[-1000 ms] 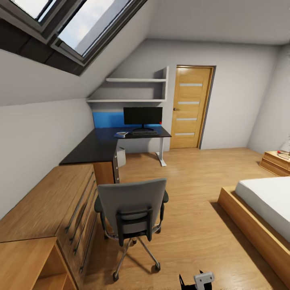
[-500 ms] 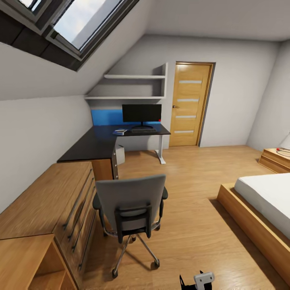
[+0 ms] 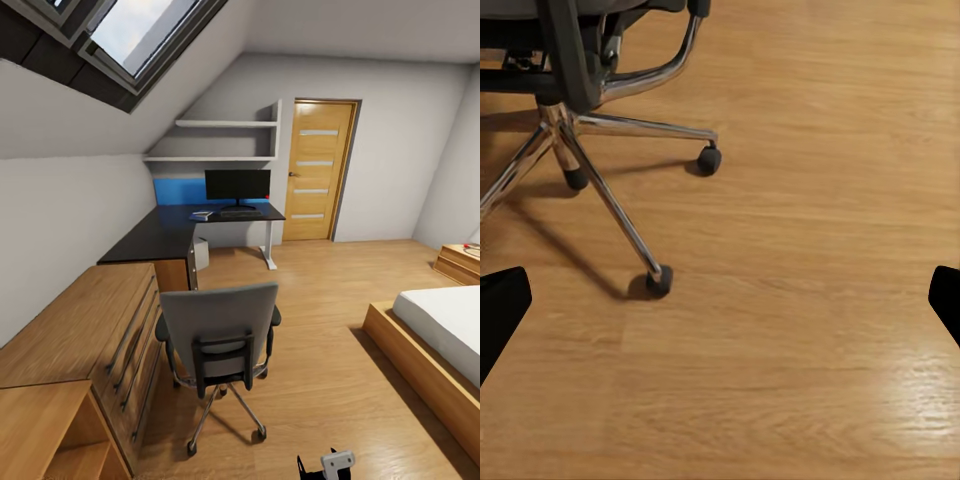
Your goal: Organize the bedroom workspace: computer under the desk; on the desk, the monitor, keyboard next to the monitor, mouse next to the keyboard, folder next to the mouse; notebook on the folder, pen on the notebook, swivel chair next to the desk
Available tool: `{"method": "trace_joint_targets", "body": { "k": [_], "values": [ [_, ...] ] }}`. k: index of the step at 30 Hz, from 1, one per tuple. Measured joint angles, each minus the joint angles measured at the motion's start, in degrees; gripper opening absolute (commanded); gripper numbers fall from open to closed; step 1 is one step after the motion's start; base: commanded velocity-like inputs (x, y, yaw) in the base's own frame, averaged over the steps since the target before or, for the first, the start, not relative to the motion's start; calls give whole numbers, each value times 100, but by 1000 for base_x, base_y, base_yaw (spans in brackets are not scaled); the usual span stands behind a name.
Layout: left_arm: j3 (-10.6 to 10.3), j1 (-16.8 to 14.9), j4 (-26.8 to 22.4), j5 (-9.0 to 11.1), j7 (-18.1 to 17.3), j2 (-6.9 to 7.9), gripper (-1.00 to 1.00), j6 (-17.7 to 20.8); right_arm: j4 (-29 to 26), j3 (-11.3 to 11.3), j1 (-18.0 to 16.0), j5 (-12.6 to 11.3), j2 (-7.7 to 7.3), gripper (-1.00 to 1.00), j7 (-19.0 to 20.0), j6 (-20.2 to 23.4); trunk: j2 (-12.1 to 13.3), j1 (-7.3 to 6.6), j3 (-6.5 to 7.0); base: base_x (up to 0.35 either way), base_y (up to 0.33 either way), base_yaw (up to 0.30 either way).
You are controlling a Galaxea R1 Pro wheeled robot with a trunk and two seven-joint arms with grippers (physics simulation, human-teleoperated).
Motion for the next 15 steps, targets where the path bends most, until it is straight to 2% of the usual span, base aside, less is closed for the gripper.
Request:
{"method": "trace_joint_targets", "body": {
  "k": [6, 12, 15],
  "values": [
    [2, 0, 0, 0, 2, 0, 100, 0, 0, -5, 0, -3, 0, 100, 0, 3, -241, 132, -144, 0, 0, 163],
    [4, 0, 0, 0, 2, -2, 100, 0, 0, -7, 0, 21, -8, 100, 0, -19, -482, 264, -262, 0, 0, 25],
    [3, 0, 0, 0, 2, -1, 100, 0, 0, -8, 0, 7, -7, 100, 0, -7, -602, 330, -316, 0, 0, 141]
  ]
}}
